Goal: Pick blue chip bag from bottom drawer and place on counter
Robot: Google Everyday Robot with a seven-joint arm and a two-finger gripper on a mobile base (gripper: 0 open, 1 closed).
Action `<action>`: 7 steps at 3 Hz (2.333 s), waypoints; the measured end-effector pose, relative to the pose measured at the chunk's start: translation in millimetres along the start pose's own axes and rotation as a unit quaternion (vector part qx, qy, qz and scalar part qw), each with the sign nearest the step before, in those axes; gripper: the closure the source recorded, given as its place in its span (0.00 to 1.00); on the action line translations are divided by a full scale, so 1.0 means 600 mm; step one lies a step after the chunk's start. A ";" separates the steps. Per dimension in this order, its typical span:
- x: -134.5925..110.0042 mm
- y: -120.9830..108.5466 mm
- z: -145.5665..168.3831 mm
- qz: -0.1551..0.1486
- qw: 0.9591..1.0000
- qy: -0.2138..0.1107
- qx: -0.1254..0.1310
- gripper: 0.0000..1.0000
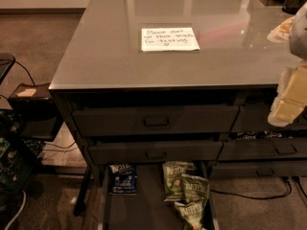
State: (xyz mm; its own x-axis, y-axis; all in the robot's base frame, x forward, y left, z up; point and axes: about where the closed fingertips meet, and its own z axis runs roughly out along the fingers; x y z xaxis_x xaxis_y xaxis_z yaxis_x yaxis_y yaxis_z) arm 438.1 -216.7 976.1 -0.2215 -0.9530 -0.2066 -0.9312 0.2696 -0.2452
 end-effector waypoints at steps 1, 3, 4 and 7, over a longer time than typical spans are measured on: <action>0.000 0.003 0.004 0.000 1.000 -0.003 0.000 0.00; -0.004 0.086 0.139 0.016 0.996 -0.078 -0.027 0.00; -0.011 0.139 0.255 0.042 0.990 -0.123 -0.056 0.00; -0.032 0.213 0.461 0.109 0.967 -0.187 -0.136 0.00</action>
Offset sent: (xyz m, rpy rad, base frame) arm -0.0263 0.0262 -0.0907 0.1677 0.0131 0.0218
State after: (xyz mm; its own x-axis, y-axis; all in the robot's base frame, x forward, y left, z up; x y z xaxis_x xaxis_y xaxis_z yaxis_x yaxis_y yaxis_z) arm 403.7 -125.6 686.9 -0.3491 -0.7473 -0.5653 -0.9267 0.3647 0.0902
